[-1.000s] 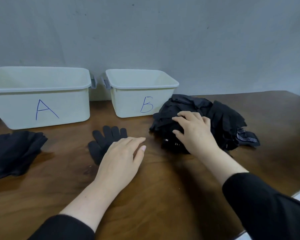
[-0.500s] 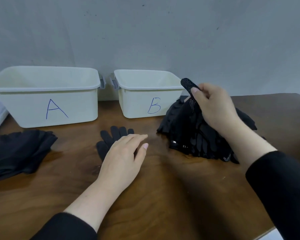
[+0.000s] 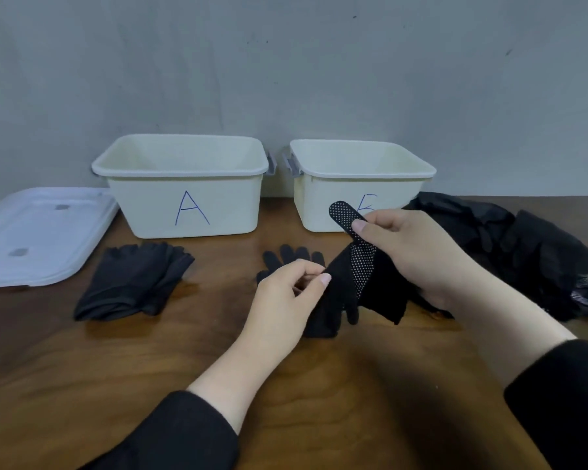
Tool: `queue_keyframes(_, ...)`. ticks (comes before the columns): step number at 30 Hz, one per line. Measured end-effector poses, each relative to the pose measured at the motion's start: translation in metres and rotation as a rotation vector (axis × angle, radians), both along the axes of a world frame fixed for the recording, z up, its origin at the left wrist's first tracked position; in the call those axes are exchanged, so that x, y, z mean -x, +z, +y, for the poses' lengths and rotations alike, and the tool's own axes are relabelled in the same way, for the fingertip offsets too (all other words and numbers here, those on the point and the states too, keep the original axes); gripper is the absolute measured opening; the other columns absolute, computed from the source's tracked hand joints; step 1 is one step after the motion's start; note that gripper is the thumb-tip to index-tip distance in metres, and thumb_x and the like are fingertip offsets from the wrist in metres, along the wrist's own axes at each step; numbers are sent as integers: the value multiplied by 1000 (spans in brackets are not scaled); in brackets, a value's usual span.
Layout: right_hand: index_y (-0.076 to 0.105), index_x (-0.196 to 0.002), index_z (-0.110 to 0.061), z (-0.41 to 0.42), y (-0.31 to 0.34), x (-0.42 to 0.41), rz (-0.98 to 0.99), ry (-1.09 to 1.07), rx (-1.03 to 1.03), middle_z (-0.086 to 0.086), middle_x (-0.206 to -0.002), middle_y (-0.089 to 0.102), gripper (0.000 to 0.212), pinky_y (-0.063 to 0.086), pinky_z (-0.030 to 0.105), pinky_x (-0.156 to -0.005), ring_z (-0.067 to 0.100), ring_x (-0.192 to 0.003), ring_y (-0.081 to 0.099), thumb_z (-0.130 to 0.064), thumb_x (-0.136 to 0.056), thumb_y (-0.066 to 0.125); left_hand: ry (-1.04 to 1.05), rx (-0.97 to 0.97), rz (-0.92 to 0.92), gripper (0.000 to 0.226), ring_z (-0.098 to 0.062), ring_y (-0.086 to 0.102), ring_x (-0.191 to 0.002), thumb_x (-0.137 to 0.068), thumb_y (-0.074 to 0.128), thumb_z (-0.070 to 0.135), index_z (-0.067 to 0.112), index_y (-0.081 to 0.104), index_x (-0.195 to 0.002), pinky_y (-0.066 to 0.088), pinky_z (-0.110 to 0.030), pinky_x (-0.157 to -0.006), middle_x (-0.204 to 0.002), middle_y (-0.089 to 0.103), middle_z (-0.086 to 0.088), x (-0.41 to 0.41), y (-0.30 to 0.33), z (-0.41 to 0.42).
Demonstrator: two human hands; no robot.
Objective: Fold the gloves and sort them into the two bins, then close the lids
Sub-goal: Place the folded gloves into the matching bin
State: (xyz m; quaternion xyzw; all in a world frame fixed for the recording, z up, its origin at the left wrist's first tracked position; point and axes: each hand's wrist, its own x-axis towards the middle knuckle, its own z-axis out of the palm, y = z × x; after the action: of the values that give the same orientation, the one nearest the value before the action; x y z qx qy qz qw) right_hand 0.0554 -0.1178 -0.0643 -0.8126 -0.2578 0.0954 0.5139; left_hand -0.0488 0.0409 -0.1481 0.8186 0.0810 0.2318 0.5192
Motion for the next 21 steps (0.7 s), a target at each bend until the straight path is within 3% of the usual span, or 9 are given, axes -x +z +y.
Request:
queue_keyframes(3, 75, -93, -12, 8, -5, -2, 37, 10, -30, 24, -99, 69, 29, 45, 37, -78, 22, -79, 63, -39, -97, 65, 16, 102, -51, 14, -1, 62, -80, -100, 58, 27, 28, 69, -92, 45, -13, -71, -86, 69, 13, 3, 3, 13)
queue_keyframes(5, 74, -91, -10, 12, -10, -3, 75, -12, -39, 21, -86, 69, 27, 45, 26, -66, 14, -66, 60, -34, -98, 64, 21, 147, -46, 19, 2, 64, -83, -102, 55, 26, 28, 72, -95, 48, -17, -73, -89, 71, 15, 6, 8, 24)
queue_keyframes(8, 74, -89, -12, 17, -26, -4, 47, -40, 100, -3, -64, 62, 22, 38, 17, -46, 2, -45, 47, -28, -99, 63, 125, 77, -45, 21, 6, 66, -90, -103, 50, 29, 31, 69, -111, 54, -25, -86, -97, 73, 18, 7, 6, 47)
queue_keyframes(10, 76, -107, -16, 15, -42, -5, 4, -35, 237, -16, -75, 71, 18, 45, 16, -63, -6, -63, 59, -28, -96, 67, 255, 84, -66, 20, 4, 67, -84, -103, 48, 30, 32, 66, -111, 55, -37, -91, -95, 73, 14, 9, 2, 68)
queue_keyframes(12, 67, -129, -18, 9, -54, -3, -26, -55, 404, -7, -113, 73, 41, 44, 20, -83, 4, -99, 65, -36, -93, 71, 330, 68, -26, 19, 3, 66, -82, -104, 47, 31, 34, 65, -107, 55, -42, -91, -92, 72, 13, 14, -3, 85)
queue_keyframes(13, 62, -137, -20, 4, -58, -2, -18, -66, 445, -2, -121, 70, 51, 43, 22, -86, 9, -105, 64, -40, -91, 73, 341, 48, 13, 19, 3, 65, -83, -104, 46, 32, 35, 65, -107, 55, -40, -91, -92, 72, 14, 17, -5, 90)
queue_keyframes(17, 55, -142, -30, -16, -70, 3, 74, -28, 442, -2, -111, 71, 65, 53, 24, -78, 8, -78, 66, -28, -83, 81, 272, -108, 115, 19, 2, 63, -93, -103, 47, 35, 35, 65, -109, 50, -24, -87, -93, 70, 19, 21, -11, 91)
queue_keyframes(19, 55, -144, -29, -20, -74, 5, 21, -34, 440, -8, -108, 71, 66, 49, 20, -83, 0, -82, 63, -15, -84, 78, 218, -166, 153, 20, 0, 62, -100, -102, 48, 37, 35, 65, -112, 47, -20, -86, -98, 69, 20, 18, -14, 86)
queue_keyframes(21, 59, -141, -23, -17, -70, 9, -24, -91, 267, -11, -101, 73, 60, 48, 11, -78, -6, -84, 65, 0, -86, 71, 190, -173, 174, 18, 0, 62, -102, -102, 49, 37, 38, 64, -112, 47, -22, -89, -102, 69, 20, 16, -16, 83)
